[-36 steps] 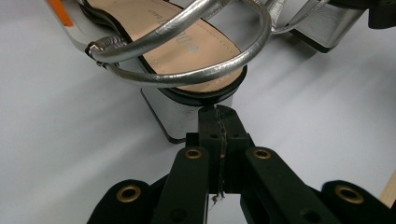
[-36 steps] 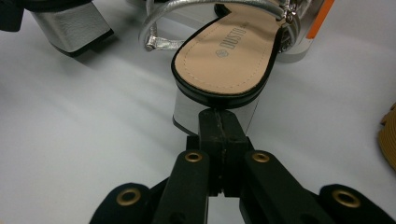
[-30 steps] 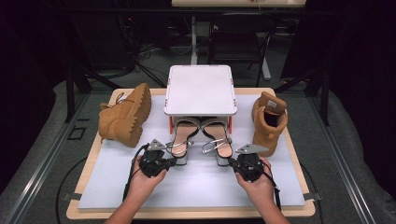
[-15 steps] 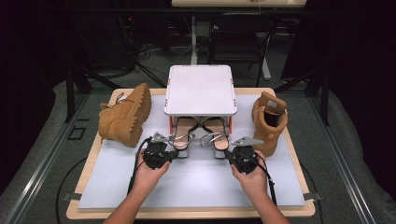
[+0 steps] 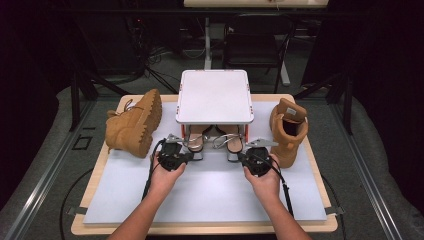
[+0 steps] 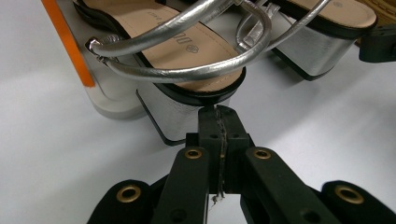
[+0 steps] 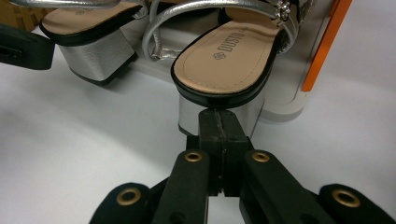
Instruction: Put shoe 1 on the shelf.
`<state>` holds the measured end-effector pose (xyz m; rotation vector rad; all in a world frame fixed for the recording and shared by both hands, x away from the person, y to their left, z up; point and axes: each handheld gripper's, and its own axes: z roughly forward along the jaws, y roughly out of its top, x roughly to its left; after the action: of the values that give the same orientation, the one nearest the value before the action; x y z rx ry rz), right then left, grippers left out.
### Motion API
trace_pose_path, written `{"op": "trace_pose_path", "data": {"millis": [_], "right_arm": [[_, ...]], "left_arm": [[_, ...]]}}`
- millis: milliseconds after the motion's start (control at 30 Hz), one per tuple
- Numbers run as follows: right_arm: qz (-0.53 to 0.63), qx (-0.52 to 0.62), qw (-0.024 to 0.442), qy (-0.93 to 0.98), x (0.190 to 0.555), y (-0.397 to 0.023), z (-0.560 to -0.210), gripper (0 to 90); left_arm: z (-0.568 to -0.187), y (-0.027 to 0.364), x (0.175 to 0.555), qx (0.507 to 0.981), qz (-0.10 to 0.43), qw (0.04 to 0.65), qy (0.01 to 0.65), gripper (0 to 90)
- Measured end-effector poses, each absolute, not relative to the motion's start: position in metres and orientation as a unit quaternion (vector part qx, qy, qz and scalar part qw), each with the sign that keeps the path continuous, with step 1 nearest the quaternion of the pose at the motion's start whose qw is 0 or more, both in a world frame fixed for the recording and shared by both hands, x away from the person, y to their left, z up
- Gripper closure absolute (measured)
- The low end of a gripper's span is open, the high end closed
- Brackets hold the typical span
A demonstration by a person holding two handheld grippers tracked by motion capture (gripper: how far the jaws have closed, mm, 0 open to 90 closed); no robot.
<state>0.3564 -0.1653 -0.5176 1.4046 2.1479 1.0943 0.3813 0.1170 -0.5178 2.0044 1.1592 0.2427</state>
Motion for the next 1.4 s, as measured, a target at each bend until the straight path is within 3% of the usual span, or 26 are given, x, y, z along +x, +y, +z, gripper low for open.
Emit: {"op": "trace_pose_path", "data": {"millis": [1400], "right_arm": [[0.382, 0.510, 0.204, 0.743, 0.394, -0.149, -0.533, 90.0]], "left_arm": [[-0.529, 0.109, 0.408, 0.775, 0.125, 0.397, 0.475, 90.0]]}}
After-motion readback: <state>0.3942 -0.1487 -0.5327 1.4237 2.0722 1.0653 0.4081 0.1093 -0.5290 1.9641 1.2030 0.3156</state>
